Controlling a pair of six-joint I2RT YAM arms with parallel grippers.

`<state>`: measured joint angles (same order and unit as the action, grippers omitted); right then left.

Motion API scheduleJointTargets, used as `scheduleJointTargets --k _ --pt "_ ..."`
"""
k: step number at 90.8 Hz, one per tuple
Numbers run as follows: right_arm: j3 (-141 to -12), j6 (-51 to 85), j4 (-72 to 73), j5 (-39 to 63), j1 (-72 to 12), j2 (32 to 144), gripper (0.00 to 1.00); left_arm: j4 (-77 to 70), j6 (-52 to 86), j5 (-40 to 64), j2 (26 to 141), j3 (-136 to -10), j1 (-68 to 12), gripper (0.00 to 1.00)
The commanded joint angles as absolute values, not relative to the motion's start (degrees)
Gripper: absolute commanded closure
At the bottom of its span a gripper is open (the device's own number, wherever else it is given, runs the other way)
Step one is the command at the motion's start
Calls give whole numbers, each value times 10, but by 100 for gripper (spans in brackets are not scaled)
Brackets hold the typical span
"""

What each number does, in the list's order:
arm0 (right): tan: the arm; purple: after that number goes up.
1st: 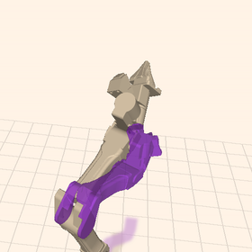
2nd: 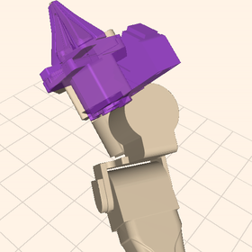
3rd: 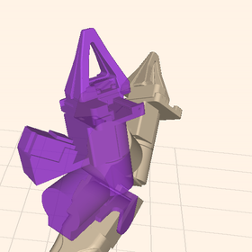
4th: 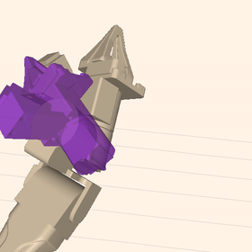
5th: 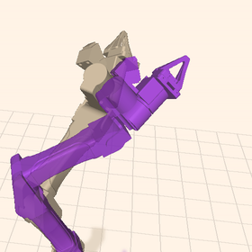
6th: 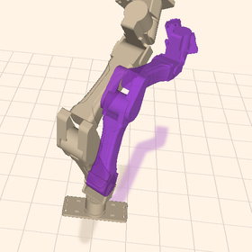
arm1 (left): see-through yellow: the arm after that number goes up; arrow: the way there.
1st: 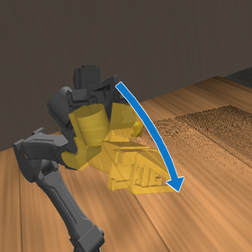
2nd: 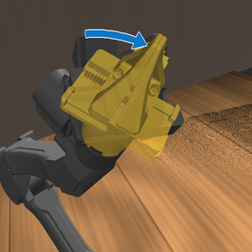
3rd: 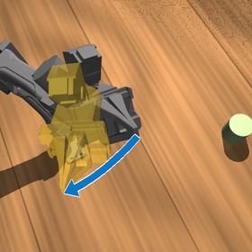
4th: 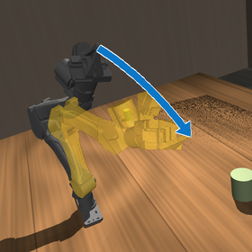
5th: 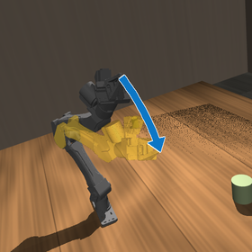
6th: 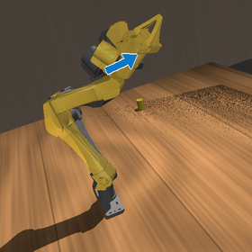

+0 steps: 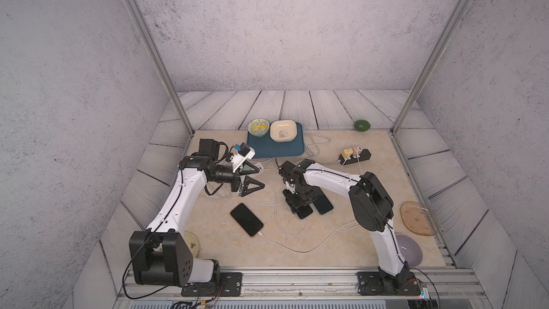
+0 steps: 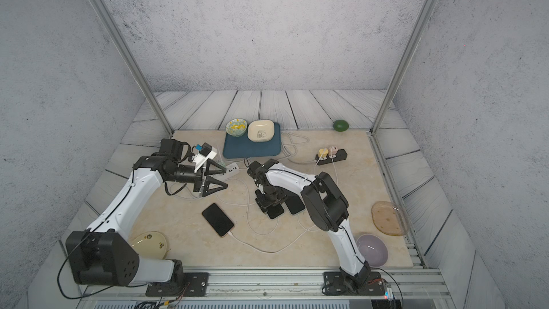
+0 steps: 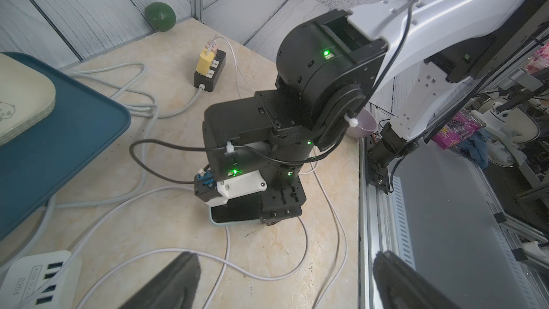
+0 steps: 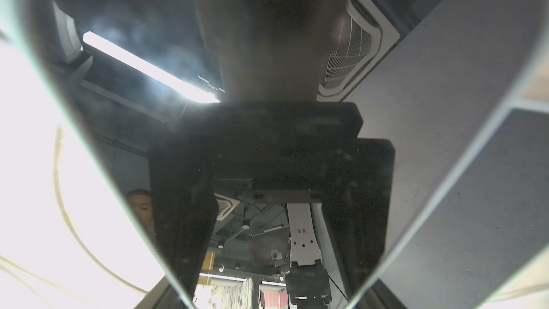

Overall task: Unplug the charging cable from the phone
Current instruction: Place the phone at the center of the board.

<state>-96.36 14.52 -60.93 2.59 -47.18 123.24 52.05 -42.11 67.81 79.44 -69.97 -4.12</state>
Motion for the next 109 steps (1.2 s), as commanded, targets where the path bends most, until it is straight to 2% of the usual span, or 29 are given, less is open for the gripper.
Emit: scheduleJointTargets --k 1,18,44,64,109 --pt "-974 141 -622 14 -474 1238 52 519 -417 674 783 -695 -36 2" --pt "-972 142 -621 10 -473 1250 44 520 -417 669 782 -696 -36 2" --pt "-972 137 -624 -1 -474 1253 16 521 -414 657 781 -700 -34 2" --pt "-961 131 -606 -5 -475 1219 1 521 -409 660 778 -701 -28 2" --pt "-961 158 -516 22 -551 1156 1 511 -377 678 756 -713 43 2"
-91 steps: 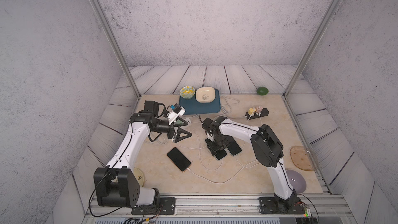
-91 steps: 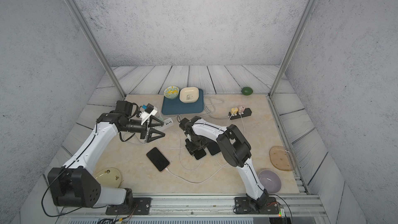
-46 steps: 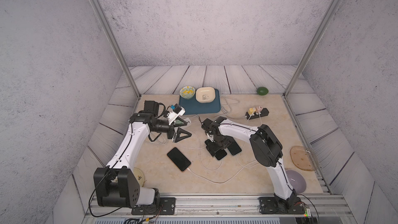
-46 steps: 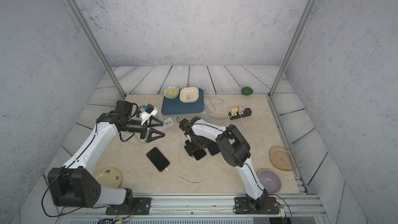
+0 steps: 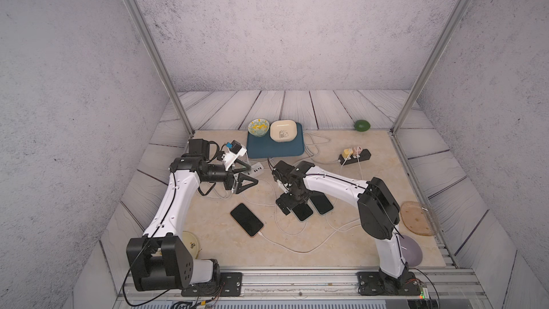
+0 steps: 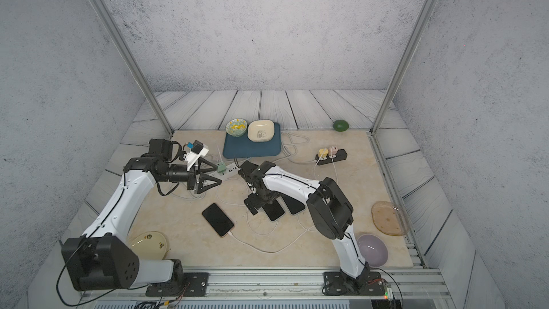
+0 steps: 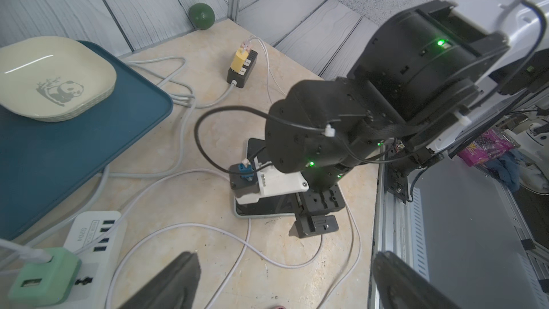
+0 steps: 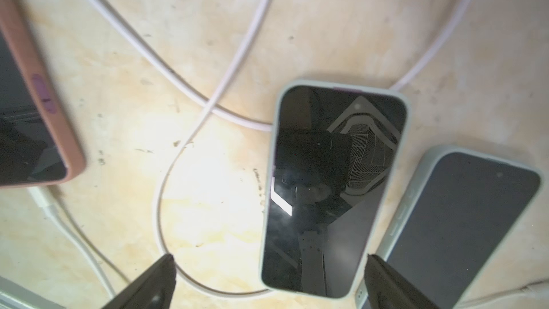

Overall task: Unplug the charging cable from the phone
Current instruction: Place the phone at the center of the board.

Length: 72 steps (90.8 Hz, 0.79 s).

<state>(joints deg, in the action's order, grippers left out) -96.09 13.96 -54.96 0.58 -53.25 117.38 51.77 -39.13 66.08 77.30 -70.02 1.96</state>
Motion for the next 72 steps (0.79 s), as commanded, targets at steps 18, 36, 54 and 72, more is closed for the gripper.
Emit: scheduleJointTargets --k 18,36,54,72 --pt "-947 176 -441 58 -577 1154 1 498 -360 690 744 -713 81 2" --pt "-931 178 -362 33 -604 1166 1 495 -354 695 736 -713 103 2" --pt "-935 162 -296 -6 -639 1186 1 496 -353 688 728 -715 125 2" --pt "-928 145 -238 -17 -659 1199 1 503 -362 684 724 -718 145 2"
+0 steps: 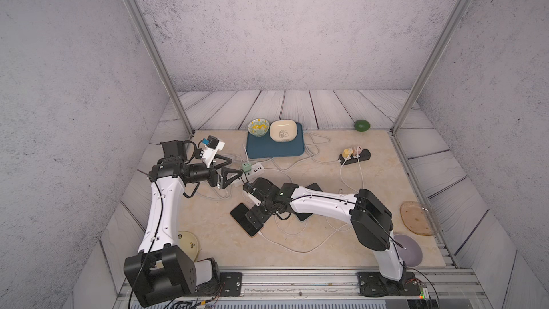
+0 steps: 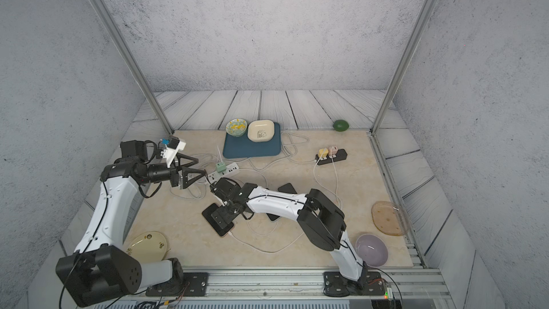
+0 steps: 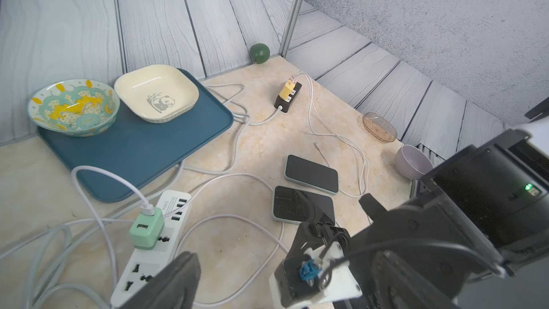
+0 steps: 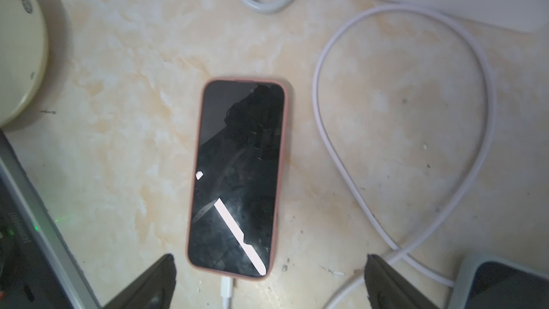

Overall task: Unplug the charging cable from the phone
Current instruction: Pick up the phone at the center of the board.

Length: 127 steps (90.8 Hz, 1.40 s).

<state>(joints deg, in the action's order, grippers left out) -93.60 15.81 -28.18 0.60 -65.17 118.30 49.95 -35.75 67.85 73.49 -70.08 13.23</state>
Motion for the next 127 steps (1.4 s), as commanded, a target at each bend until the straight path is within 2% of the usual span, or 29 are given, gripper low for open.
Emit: scheduleJointTargets --k 1,30,79,127 --pt "-927 144 -234 -18 -660 1200 1 503 -362 683 724 -717 146 2" --pt "-902 125 -157 -39 -676 1217 1 536 -415 655 720 -719 170 2" --pt "-931 123 -165 -27 -690 1267 1 538 -462 628 702 -659 222 2" --pt "-947 122 -184 -43 -696 1298 3 532 -466 632 707 -646 235 2"
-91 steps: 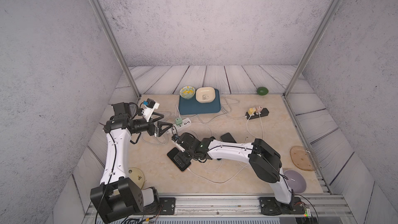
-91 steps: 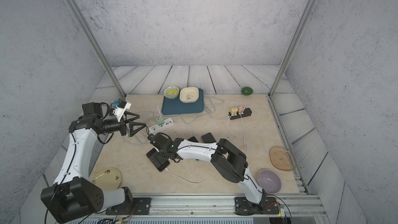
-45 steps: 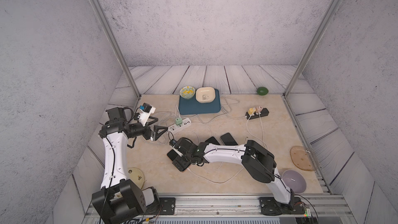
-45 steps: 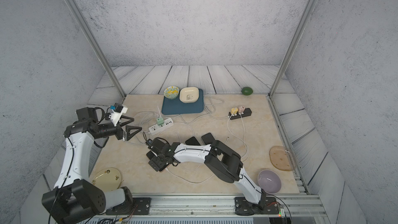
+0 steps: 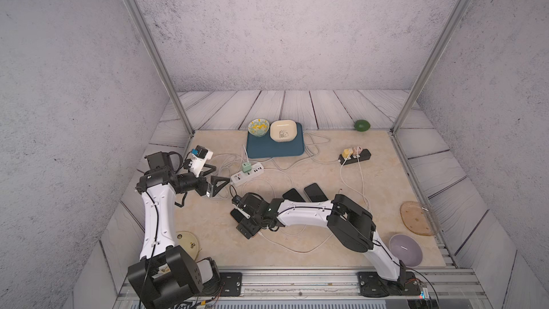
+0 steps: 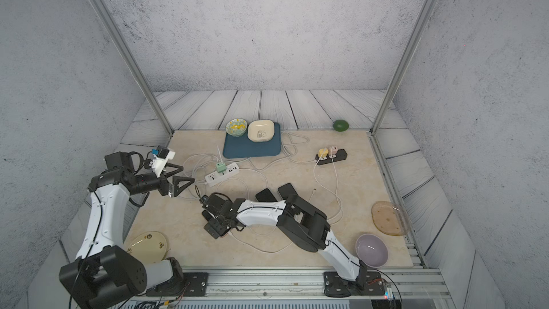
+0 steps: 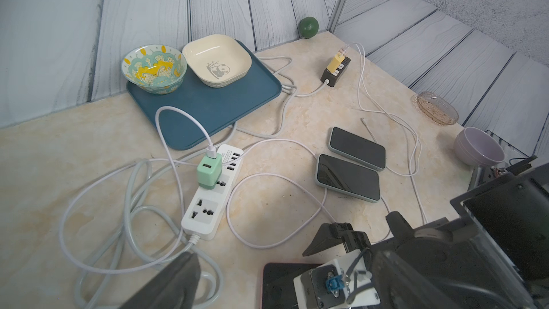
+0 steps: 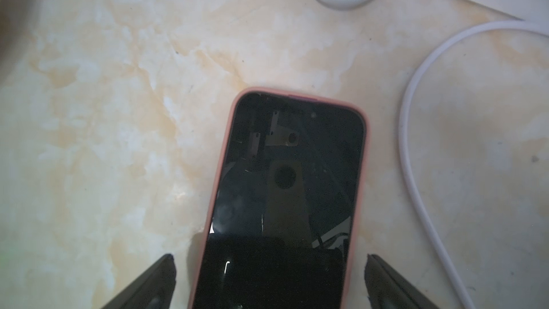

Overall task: Unplug the charging cable from the phone
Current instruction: Pick up the phone at the center of the board.

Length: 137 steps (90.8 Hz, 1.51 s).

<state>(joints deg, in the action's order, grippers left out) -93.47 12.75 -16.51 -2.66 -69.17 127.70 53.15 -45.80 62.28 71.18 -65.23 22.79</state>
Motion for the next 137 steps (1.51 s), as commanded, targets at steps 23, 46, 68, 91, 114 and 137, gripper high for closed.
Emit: scheduleJointTargets --k 23,46,68,91,114,137 --pt "-958 122 -205 -70 -698 1311 8 531 -467 636 714 -648 236 2" --pt "-955 126 -214 -103 -698 1304 23 533 -467 640 719 -648 236 2" --pt "-943 116 -203 -134 -695 1263 38 534 -466 657 715 -646 236 2" --pt "-896 153 -164 -79 -659 1188 47 531 -454 667 709 -647 236 2" --pt "-837 181 -134 -36 -612 1122 50 514 -414 696 709 -652 234 2" --pt "-743 243 -42 68 -543 1045 52 489 -352 742 719 -661 226 2"
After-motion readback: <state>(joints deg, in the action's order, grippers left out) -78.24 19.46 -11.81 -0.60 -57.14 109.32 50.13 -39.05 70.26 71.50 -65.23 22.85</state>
